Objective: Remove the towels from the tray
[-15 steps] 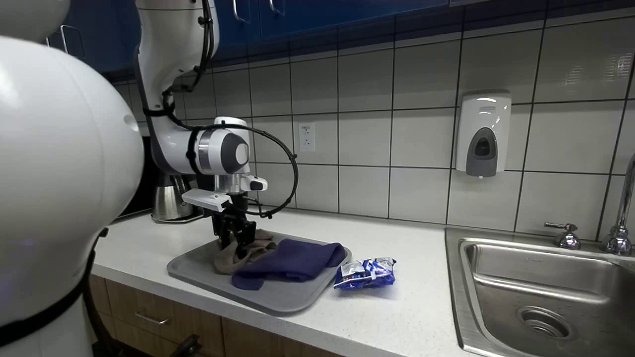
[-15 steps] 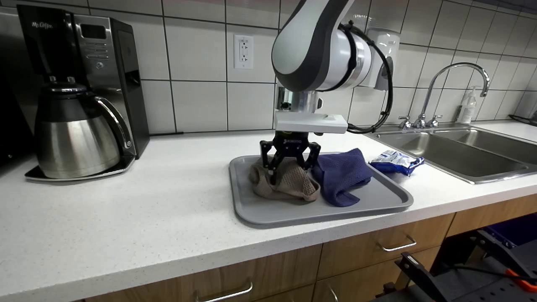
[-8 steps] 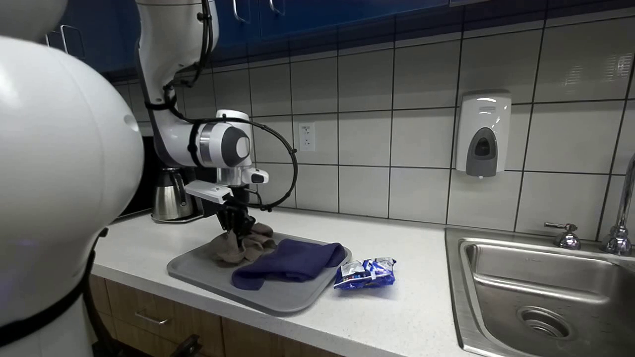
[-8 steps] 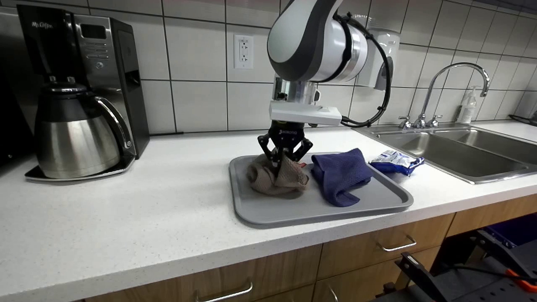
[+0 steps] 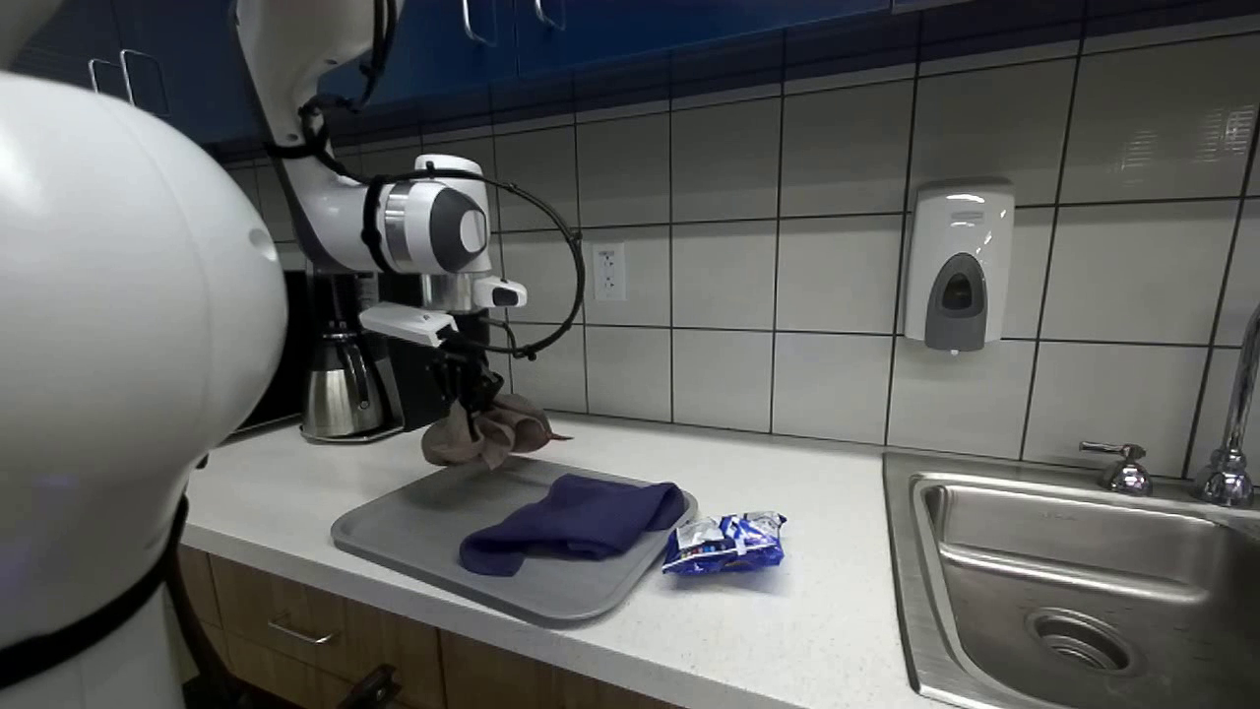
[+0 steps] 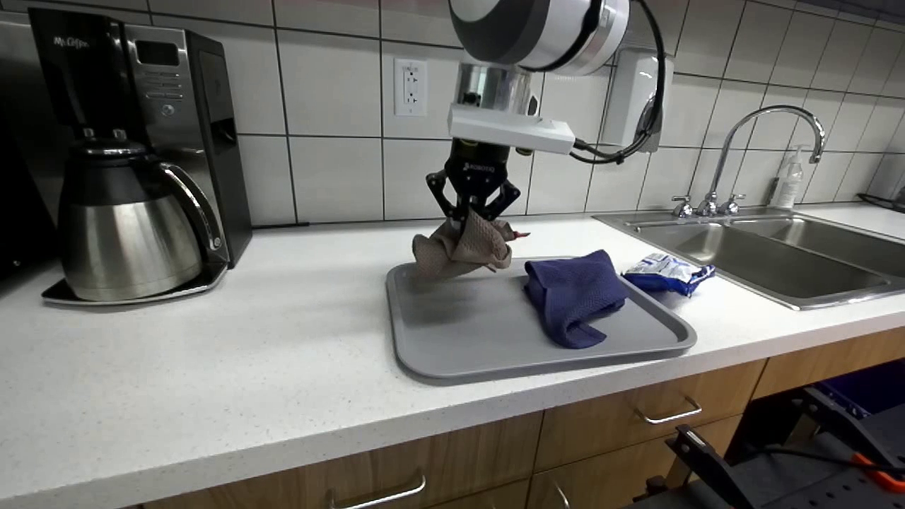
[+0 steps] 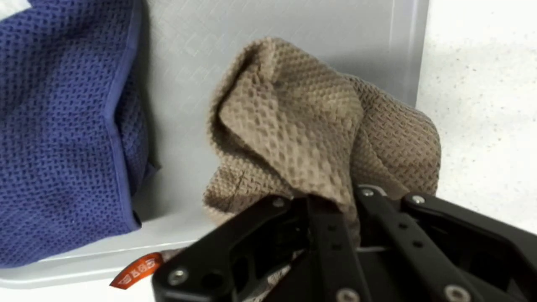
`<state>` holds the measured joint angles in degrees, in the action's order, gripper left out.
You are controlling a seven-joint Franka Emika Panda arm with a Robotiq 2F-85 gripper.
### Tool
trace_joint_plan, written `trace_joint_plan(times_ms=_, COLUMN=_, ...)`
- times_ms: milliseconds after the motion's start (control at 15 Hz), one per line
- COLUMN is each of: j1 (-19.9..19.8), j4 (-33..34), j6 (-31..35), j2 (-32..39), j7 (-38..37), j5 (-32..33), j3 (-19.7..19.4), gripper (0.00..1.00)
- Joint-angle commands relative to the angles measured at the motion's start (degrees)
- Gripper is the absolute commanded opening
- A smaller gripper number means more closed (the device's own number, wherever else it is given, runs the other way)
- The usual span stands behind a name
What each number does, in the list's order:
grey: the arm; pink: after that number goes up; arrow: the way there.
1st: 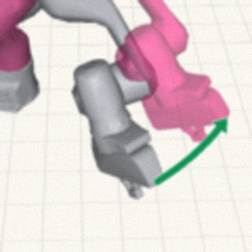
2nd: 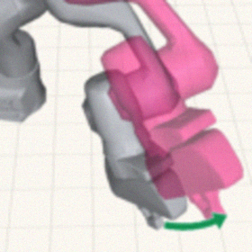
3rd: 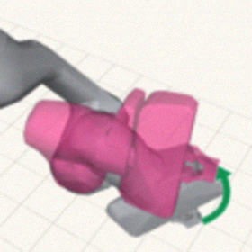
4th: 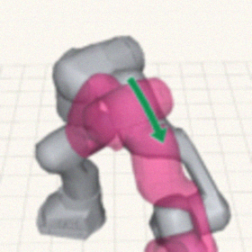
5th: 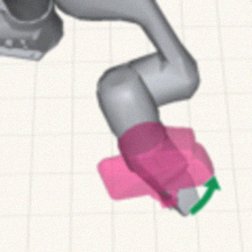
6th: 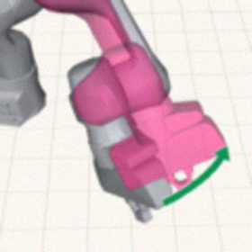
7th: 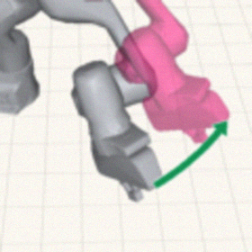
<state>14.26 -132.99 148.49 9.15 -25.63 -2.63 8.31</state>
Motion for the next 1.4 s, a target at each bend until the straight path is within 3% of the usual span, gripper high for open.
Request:
trace_joint_plan(times_ms=0, j1=0.48, j4=0.52, j6=-5.09, j2=-5.29, j7=-1.29, j5=0.55, j3=0.83, gripper=0.02)
trace_joint_plan(times_ms=467, j1=1.58, j4=4.39, j6=-8.77, j2=-6.63, j7=-2.11, j5=0.96, j3=3.92, gripper=0.02)
trace_joint_plan(times_ms=1333, j1=7.64, j4=15.83, j6=-11.14, j2=2.83, j7=-2.03, j5=0.4, j3=8.39, gripper=0.02)
